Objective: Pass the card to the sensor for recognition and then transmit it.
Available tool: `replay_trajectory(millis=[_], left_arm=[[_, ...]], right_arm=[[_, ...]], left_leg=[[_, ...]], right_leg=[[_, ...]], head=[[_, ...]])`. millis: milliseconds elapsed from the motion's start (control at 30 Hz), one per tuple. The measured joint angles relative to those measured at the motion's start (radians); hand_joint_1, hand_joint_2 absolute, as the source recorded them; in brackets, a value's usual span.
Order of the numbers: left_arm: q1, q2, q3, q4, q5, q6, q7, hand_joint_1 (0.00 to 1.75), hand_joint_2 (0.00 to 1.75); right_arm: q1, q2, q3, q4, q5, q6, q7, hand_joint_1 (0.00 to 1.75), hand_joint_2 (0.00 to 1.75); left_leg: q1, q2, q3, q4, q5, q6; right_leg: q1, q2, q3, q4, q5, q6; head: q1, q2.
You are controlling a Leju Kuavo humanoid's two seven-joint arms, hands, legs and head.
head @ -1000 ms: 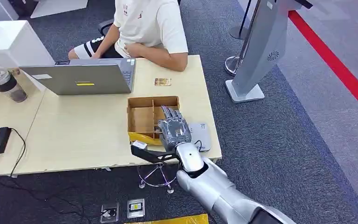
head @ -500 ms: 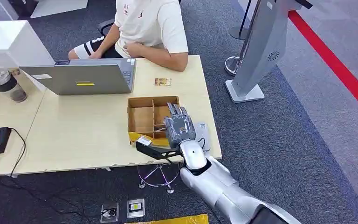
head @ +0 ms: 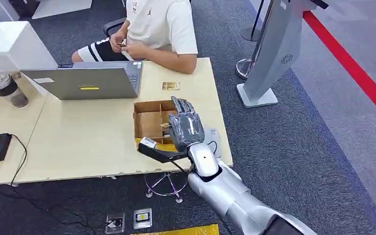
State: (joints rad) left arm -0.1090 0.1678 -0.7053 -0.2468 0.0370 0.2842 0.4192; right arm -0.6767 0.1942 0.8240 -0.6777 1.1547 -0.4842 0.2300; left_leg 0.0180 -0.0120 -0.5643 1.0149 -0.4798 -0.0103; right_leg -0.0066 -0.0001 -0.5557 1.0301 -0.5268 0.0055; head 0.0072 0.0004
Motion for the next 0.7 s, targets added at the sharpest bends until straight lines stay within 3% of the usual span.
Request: replay_trajectory(millis=[167,267,433,700], left_arm=[[0.001,0.000,0.000,0.000,0.001,-0.002,0.000,0.00,1.75],[0.002,0.000,0.000,0.000,-0.001,-0.004,-0.001,0.00,1.75],[0.003,0.003,0.000,0.000,-0.010,-0.010,-0.020,0.00,1.75],[0.003,0.008,-0.002,0.000,-0.019,-0.013,-0.047,0.00,1.75]], right_arm=[[0.032,-0.021,-0.028,-0.238,0.010,-0.025,-0.010,1.75,1.75],[0.065,-0.037,-0.046,-0.386,0.027,-0.105,-0.027,1.75,1.75],[0.104,-0.064,-0.063,-0.634,0.055,-0.159,-0.050,1.75,1.75],[0.109,-0.086,-0.068,-0.768,0.086,-0.149,-0.061,1.75,1.75]], left_leg=[[0.000,0.000,0.000,0.000,0.000,0.000],[0.000,0.000,0.000,0.000,0.000,0.000],[0.000,0.001,0.000,0.000,0.000,0.000],[0.000,0.003,0.000,0.000,0.000,0.000]], right_leg=[[0.000,0.000,0.000,0.000,0.000,0.000],[0.000,0.000,0.000,0.000,0.000,0.000],[0.000,0.001,0.000,0.000,0.000,0.000],[0.000,0.001,0.000,0.000,0.000,-0.001]], head=[[0.000,0.000],[0.000,0.000],[0.000,0.000],[0.000,0.000]])
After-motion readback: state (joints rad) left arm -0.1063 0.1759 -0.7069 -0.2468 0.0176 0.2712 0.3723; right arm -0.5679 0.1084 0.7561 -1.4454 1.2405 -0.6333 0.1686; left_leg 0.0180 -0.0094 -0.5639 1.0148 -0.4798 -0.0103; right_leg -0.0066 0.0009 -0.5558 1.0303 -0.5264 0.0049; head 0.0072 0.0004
